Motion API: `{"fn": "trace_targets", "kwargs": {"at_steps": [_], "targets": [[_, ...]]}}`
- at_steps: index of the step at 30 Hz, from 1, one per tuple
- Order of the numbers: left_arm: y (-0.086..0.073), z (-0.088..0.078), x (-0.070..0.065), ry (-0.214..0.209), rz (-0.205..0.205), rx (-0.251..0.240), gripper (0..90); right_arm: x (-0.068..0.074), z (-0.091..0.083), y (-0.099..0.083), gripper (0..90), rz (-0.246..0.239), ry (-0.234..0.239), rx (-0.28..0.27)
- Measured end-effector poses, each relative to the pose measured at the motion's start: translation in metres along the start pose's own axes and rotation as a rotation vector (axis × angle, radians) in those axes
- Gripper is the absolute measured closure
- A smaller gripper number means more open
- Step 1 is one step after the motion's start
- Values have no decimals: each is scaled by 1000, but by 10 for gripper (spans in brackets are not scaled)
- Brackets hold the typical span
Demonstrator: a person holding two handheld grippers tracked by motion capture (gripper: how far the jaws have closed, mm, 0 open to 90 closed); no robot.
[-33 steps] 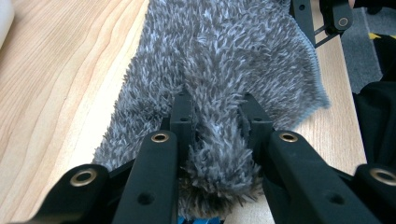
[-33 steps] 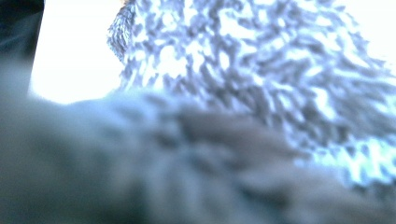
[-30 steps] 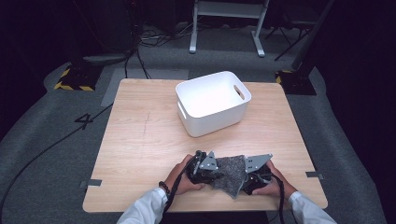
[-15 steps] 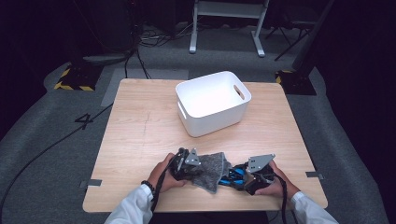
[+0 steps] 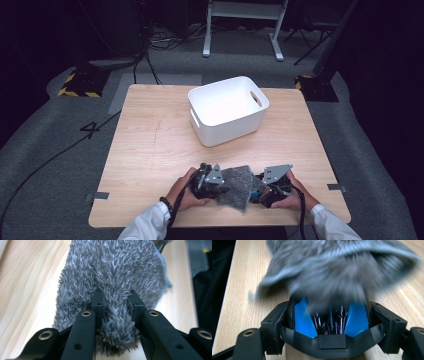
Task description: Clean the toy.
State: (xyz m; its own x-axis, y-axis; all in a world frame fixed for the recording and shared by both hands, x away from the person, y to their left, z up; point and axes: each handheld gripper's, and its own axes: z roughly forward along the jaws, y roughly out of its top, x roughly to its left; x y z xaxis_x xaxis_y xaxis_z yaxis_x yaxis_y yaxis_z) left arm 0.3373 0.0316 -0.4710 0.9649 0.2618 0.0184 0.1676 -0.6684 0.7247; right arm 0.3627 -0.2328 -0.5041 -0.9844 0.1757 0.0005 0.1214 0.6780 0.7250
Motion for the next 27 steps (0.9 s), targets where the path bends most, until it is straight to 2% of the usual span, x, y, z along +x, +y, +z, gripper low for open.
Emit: {"fn": "trace_targets", "kwargs": {"at_steps": [3, 5, 11, 14, 17, 18, 19, 21, 27], "targets": [[15, 13, -6, -26, 30, -26, 734, 0, 2, 2, 247, -4, -3, -1], [20, 19, -5, -48, 21, -47, 734, 0, 2, 1, 247, 5, 1, -9], [25, 26, -5, -53, 41, -50, 736, 0, 2, 1, 247, 4, -1, -11], [22, 24, -3, -73, 48, -49, 740, 1, 2, 1, 246, 1, -8, -4], [17, 19, -6, -96, 79, -21, 740, 1, 0, 0, 246, -5, -12, 3], [13, 17, -8, -118, 88, 3, 740, 1, 0, 0, 246, -1, -10, 1], [10, 16, -9, -122, 97, 19, 741, 0, -2, -2, 246, -8, -10, 2], [4, 12, -9, -116, 90, 14, 741, 1, -2, -2, 246, -1, -13, 1], [-5, -4, -3, -84, 77, 44, 742, 1, -1, -1, 246, 0, -15, 5]]}}
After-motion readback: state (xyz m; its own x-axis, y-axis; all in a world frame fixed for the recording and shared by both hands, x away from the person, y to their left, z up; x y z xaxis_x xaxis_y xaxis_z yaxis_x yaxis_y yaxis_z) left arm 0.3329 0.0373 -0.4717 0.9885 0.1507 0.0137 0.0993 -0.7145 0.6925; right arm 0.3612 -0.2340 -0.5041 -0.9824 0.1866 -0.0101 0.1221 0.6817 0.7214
